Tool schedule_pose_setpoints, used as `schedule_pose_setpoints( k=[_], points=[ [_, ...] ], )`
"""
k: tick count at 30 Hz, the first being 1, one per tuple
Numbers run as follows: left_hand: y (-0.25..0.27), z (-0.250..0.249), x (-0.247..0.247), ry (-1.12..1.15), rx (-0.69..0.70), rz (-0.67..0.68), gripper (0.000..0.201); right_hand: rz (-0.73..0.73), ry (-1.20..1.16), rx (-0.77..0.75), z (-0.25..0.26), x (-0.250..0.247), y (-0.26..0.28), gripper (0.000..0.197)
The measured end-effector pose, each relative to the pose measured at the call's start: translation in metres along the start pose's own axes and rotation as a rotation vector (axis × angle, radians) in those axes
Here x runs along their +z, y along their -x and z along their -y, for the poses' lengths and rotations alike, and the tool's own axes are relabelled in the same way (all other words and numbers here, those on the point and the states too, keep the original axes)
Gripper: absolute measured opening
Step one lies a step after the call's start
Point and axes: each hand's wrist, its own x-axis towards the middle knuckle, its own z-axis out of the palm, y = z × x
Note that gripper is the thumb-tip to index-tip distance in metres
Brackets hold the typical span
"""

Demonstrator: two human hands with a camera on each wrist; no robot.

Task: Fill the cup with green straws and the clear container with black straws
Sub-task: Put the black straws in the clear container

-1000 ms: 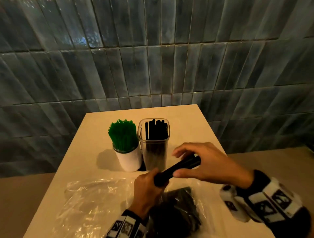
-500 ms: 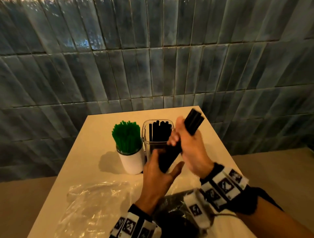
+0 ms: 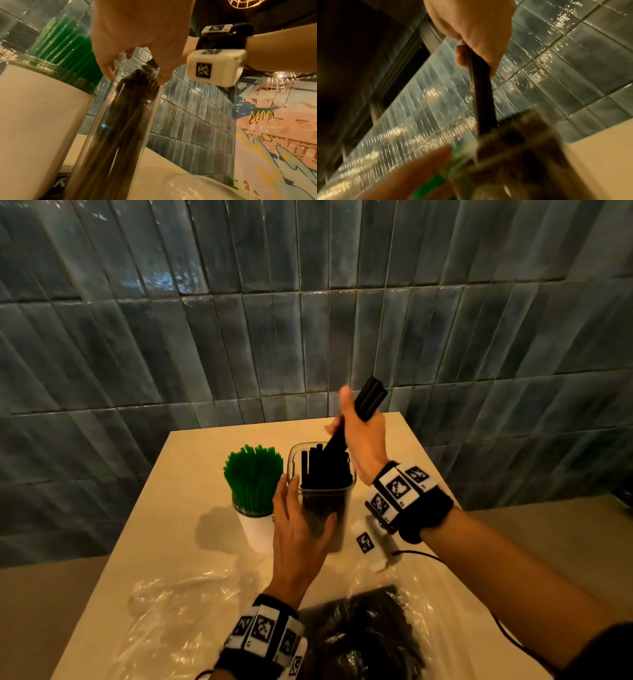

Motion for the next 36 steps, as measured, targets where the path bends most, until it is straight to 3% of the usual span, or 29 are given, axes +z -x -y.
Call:
schedule_pose_setpoints(
  k=[4, 7, 9, 12, 18, 21, 24, 26, 29, 33, 36],
  points=[
    [0.002, 0.002, 0.001, -0.039, 0.038, -0.024, 0.086, 0.15, 0.518, -0.123, -0.036, -0.007, 0.003, 0.029],
    [0.002, 0.004, 0.003, -0.052, 0.065, -0.041, 0.088, 0.127, 0.518, -0.32, -0.046, -0.012, 0.006, 0.083],
    [0.002, 0.005, 0.004, -0.056, 0.074, -0.045, 0.088, 0.179, 0.523, -0.424, -0.05, -0.015, 0.007, 0.098],
    [0.002, 0.007, 0.004, -0.033, 0.067, -0.043, 0.085, 0.338, 0.662, -0.493, -0.051, -0.018, 0.012, 0.086],
    [0.001, 0.006, 0.005, -0.025, 0.067, -0.053, 0.08, 0.566, 1.14, -0.538, -0.056, -0.017, 0.019, 0.041],
    [0.002, 0.009, 0.005, -0.052, 0.097, -0.07, 0.081, 0.6, 1.271, -0.645, -0.061, -0.017, 0.025, 0.051],
    [0.0, 0.013, 0.005, -0.079, 0.146, -0.06, 0.082, 0.643, 1.432, -0.617, -0.064, -0.018, 0.029, 0.061],
    [0.001, 0.013, 0.003, -0.089, 0.15, -0.047, 0.084, 0.63, 1.437, -0.647, -0.063, -0.022, 0.031, 0.067],
    [0.006, 0.012, -0.002, -0.117, 0.178, -0.01, 0.094, 0.527, 1.236, -0.734, -0.054, -0.038, 0.041, 0.061],
    [0.036, 0.02, -0.017, -0.158, 0.289, 0.013, 0.088, 0.271, 0.941, -0.522, -0.063, -0.093, 0.053, 0.047],
    [0.078, 0.042, -0.024, -0.222, 0.299, 0.21, 0.087, 0.085, 0.884, -0.325, -0.1, -0.149, 0.058, 0.03]
  ],
)
